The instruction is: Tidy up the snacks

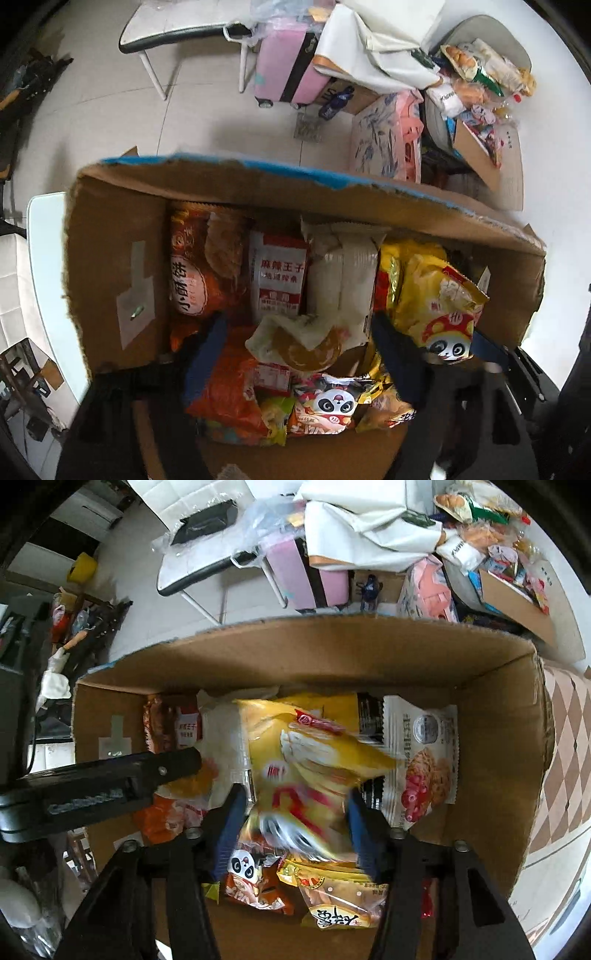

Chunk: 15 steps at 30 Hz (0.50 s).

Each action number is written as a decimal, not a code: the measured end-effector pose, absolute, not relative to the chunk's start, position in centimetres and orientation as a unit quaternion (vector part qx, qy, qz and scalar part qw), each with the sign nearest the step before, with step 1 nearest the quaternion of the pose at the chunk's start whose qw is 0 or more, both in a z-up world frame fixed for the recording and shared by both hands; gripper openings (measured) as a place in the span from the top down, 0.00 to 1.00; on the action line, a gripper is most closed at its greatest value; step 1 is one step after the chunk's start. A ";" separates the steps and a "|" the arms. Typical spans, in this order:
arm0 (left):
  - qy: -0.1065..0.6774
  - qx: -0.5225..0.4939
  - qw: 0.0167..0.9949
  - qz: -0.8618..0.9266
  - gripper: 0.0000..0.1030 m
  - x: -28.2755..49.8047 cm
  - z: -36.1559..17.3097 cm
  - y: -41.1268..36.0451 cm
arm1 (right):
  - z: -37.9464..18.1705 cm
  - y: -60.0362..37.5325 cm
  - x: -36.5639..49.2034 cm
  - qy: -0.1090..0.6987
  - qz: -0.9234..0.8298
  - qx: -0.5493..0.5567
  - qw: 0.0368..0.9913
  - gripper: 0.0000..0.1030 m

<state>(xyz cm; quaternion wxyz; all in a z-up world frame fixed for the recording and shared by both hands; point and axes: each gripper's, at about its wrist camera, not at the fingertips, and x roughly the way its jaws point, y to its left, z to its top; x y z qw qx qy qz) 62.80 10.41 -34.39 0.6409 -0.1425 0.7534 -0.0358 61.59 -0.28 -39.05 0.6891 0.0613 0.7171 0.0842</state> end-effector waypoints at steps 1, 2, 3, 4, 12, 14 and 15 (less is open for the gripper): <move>0.752 -0.143 0.643 -0.035 0.16 62.8 -34.2 10.4 | -39.1 -0.3 61.5 0.718 0.082 0.060 0.688 0.16; 0.750 -0.141 0.646 -0.033 0.16 62.7 -33.9 10.4 | -38.9 -0.5 61.4 0.717 0.078 0.058 0.691 0.14; 0.746 -0.136 0.651 -0.031 0.16 62.6 -33.5 10.4 | -38.8 -0.6 61.3 0.715 0.076 0.056 0.693 0.14; 0.743 -0.131 0.655 -0.030 0.15 62.5 -33.2 10.3 | -38.6 -0.7 61.3 0.713 0.074 0.054 0.695 0.14; 0.703 -0.109 0.702 -0.023 0.06 59.8 -30.0 10.1 | -36.3 -1.8 59.4 0.696 0.058 0.035 0.715 0.08; 0.694 -0.103 0.713 -0.019 0.06 58.9 -29.4 10.0 | -35.7 -2.1 58.7 0.689 0.055 0.027 0.723 0.07; 0.689 -0.101 0.718 -0.017 0.06 58.3 -29.1 10.0 | -35.4 -2.2 58.3 0.685 0.053 0.023 0.726 0.07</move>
